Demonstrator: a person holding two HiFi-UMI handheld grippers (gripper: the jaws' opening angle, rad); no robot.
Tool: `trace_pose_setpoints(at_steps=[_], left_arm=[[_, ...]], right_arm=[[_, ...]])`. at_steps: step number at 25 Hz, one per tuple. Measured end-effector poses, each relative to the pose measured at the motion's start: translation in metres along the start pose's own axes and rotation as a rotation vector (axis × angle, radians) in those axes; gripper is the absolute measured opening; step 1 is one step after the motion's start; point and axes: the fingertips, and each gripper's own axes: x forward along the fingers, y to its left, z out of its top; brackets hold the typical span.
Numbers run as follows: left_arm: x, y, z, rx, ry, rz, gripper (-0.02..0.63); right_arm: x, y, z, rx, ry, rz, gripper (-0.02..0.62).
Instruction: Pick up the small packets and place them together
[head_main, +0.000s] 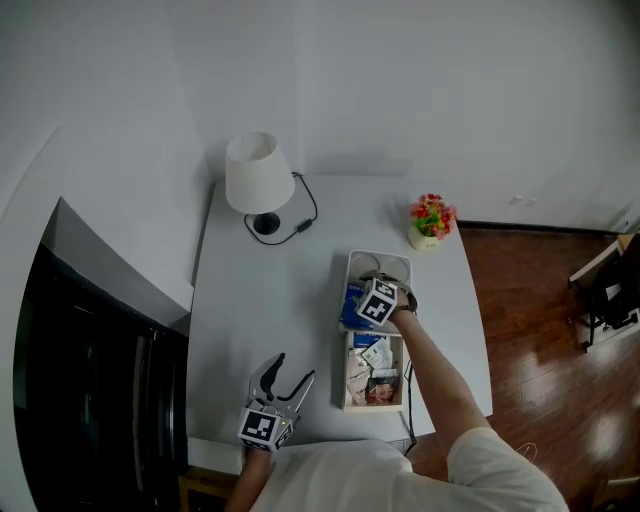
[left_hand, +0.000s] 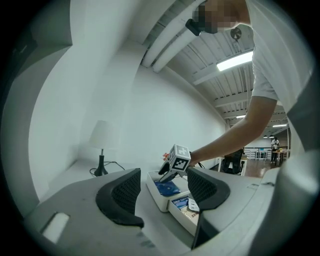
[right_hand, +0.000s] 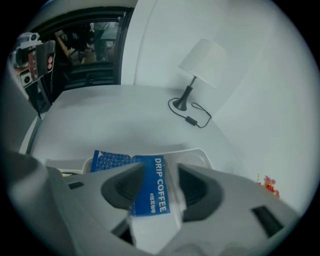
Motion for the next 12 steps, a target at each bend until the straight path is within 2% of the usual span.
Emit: trace_pose_setpoints(at_steps=[1, 2, 4, 9, 12], left_arm=[[0.0, -0.002, 0.0, 0.001, 0.002, -0.005, 0.295], [0.001, -0.003, 0.0, 0.003, 0.004, -0.009, 0.295], [0.001, -0.005, 0.0, 0.005, 0.001, -0.017, 0.295], [0.004, -0.005, 0.007, 0.006, -0.025, -0.029, 0.295], [0.006, -0.004, 0.015, 0.01, -0.045, -0.037, 0.293]], right_arm=[[-0.005, -0.001, 0.002, 0.014, -0.016, -0.007, 0.331], [-0.011, -0.002, 0.006, 0.03, -0.043, -0.022, 0.387], [-0.034, -0.006, 0.02, 0.084, -0.156, -0.074, 0.387], [-0.136, 0.001, 0.06, 0.318, -0.592, -0.182, 0.387], [-0.193, 0.022, 0.062, 0.389, -0.759, -0.223, 0.387]])
